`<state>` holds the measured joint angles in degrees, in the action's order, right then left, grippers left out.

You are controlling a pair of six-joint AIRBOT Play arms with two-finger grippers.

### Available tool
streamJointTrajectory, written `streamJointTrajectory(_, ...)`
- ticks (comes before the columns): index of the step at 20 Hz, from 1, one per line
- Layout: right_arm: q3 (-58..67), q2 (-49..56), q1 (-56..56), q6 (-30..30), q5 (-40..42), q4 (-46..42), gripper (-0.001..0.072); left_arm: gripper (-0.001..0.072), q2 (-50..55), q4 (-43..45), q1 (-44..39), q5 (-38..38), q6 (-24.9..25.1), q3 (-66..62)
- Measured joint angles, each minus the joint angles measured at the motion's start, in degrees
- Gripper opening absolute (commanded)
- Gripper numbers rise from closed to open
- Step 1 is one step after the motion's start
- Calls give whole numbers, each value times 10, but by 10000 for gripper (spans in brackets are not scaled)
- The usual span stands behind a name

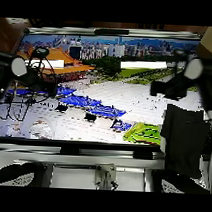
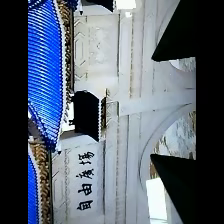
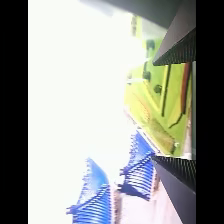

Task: Fold the shirts.

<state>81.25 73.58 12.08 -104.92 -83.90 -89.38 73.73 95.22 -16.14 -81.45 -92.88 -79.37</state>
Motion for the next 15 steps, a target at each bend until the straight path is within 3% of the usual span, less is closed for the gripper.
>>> streamJointTrajectory(5, 5, 44, 61, -19, -21, -33, 668, 720, 13, -40, -16, 15, -31, 21)
streamJointTrajectory(15, 7, 54, 76, -23, -28, -47, 668, 720, 16, -56, -20, 15, -37, 27)
